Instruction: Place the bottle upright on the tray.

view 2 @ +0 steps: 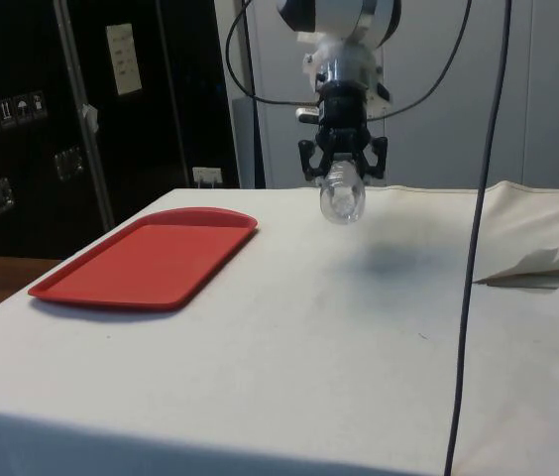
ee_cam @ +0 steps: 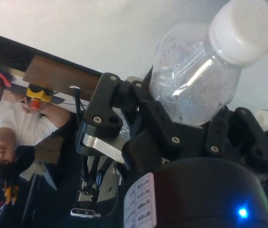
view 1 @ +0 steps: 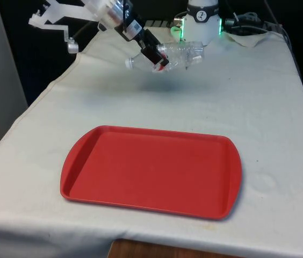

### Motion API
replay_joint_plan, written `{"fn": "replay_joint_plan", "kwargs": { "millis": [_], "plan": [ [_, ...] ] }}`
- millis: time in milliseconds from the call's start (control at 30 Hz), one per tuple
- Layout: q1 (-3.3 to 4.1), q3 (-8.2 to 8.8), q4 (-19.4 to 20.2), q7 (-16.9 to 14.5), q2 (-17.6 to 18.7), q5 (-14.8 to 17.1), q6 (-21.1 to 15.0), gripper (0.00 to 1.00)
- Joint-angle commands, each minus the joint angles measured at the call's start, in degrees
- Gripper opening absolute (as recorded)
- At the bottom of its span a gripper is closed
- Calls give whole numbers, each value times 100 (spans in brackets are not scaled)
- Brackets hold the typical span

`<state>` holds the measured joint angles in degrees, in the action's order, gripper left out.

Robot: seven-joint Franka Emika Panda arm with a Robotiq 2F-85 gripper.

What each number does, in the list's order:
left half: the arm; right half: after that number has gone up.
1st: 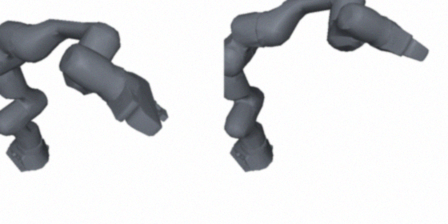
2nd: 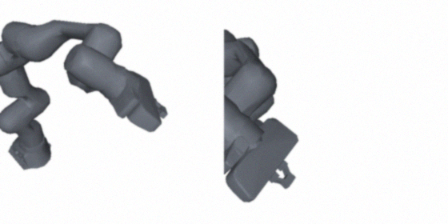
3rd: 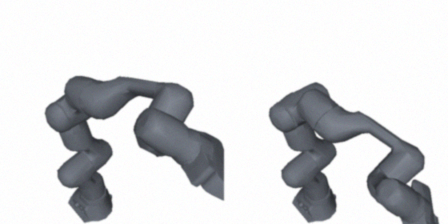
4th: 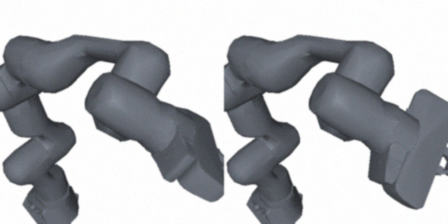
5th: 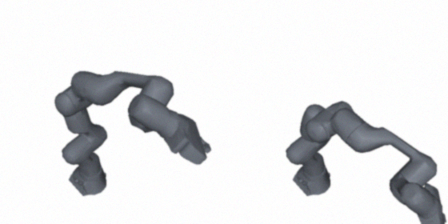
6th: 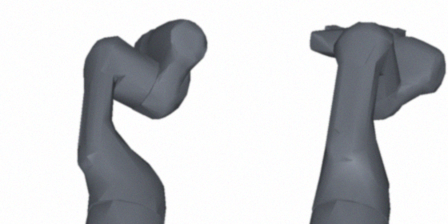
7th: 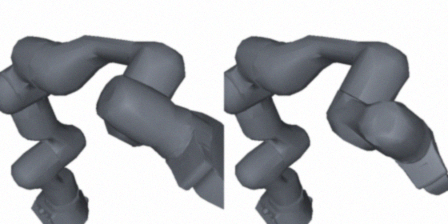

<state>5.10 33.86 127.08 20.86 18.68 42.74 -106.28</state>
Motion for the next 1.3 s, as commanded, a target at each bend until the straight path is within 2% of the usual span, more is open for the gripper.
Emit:
{"fn": "replay_joint_plan", "kwargs": {
  "millis": [0,133,167,200,367,400,433,667,700,933,1000,1233,1267],
  "plan": [
    [11,11,-17,57,-46,-34,34,33],
    [23,52,-63,160,-189,-115,149,33],
    [6,23,-63,69,-103,-34,109,33],
    [29,57,-74,178,-218,-132,172,33],
    [17,57,-97,292,-372,-223,258,33],
    [6,46,-92,235,-338,-178,235,33],
    [17,63,-109,338,-435,-258,292,33],
    [11,80,-172,493,-653,-361,441,33],
    [0,63,-166,435,-619,-309,413,33],
    [11,80,-286,665,-825,-453,602,33],
    [0,69,-298,630,-814,-418,607,33],
    [11,80,-441,802,-837,-544,688,33],
    [0,69,-413,733,-831,-487,670,33]
  ]
}}
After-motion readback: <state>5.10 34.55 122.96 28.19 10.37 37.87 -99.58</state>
